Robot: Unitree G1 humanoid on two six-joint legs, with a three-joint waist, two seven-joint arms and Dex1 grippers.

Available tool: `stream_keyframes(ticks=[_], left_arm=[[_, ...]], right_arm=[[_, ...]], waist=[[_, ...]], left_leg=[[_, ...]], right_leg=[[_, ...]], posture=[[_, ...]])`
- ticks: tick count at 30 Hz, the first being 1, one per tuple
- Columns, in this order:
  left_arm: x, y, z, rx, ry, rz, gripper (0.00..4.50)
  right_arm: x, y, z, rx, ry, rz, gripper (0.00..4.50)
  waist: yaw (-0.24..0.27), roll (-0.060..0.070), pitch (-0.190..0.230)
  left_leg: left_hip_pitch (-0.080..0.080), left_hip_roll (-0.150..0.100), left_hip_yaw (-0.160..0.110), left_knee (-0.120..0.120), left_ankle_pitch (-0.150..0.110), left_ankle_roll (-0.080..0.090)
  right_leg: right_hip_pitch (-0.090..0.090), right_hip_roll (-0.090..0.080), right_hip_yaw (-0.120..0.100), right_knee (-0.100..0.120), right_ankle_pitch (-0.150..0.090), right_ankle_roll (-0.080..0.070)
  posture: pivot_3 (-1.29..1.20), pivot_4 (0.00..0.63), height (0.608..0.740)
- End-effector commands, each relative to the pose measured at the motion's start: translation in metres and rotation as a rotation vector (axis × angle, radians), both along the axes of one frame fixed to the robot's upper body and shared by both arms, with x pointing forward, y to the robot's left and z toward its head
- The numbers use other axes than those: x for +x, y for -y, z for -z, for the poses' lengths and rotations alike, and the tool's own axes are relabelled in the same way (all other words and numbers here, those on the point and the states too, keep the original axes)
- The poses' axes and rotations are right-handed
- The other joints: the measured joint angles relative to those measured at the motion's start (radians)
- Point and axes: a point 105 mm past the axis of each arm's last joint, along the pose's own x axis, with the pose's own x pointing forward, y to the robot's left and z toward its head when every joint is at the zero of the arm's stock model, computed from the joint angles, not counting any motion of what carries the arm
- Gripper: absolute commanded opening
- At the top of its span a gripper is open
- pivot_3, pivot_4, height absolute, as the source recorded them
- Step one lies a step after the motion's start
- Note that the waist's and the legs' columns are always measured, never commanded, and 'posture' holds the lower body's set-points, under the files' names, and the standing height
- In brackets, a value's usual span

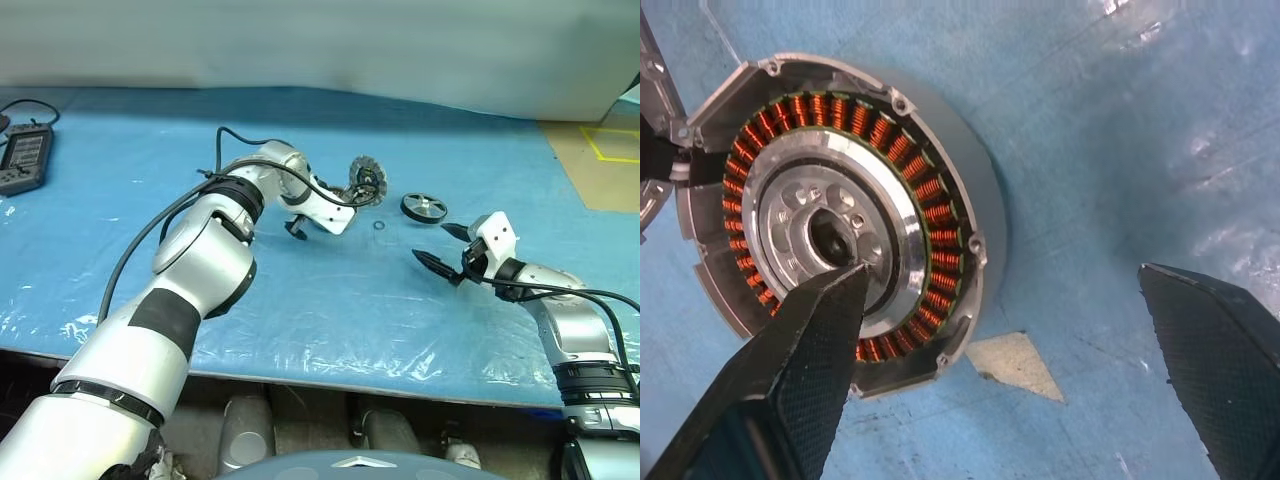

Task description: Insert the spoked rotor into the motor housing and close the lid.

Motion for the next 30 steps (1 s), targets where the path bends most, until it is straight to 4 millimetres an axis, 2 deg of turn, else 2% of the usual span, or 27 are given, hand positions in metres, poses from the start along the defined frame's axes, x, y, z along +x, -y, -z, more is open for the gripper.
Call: stream_keyframes(ticks=[1,6,11,23,30], left_arm=[[0.002,0.007,-0.010,-0.007,0.035,0.016,4.50],[0.007,0.010,-0.025,-0.051,0.072,0.000,4.50],[0.009,0.010,-0.029,-0.054,0.089,-0.007,4.50],[0.001,0.018,-0.009,-0.025,0.046,0.019,4.50],[0.000,0.015,-0.001,-0.007,0.036,0.015,4.50]], right_arm=[[-0.001,0.000,-0.018,0.018,0.068,-0.001,4.47],[-0.002,0.001,-0.017,0.019,0.064,0.003,4.47],[0.001,-0.002,-0.018,0.020,0.066,-0.002,4.47],[-0.002,-0.005,-0.018,0.023,0.068,-0.005,4.47],[-0.006,-0.004,-0.017,0.024,0.063,0.004,4.47]], waist=[[0.000,0.000,0.000],[0.000,0.000,0.000],[0.000,0.000,0.000],[0.000,0.000,0.000],[0.000,0.000,0.000]], left_leg=[[0.000,0.000,0.000,0.000,0.000,0.000],[0.000,-0.001,0.000,0.000,0.000,0.000],[-0.001,-0.001,0.000,0.000,0.000,0.000],[-0.001,-0.001,0.000,0.000,0.000,0.000],[-0.001,-0.001,0.000,0.000,0.000,0.000]], right_leg=[[0.000,0.000,0.000,0.000,0.000,0.000],[0.000,-0.001,0.000,0.000,0.000,0.000],[0.000,-0.002,-0.001,-0.001,0.000,0.000],[0.000,-0.002,-0.001,-0.001,0.000,0.001],[0.000,-0.002,-0.001,-0.001,0.000,0.001]], posture=[[0.00,0.150,0.740],[0.00,0.150,0.740],[0.00,0.150,0.740],[0.00,0.150,0.740],[0.00,0.150,0.740]])
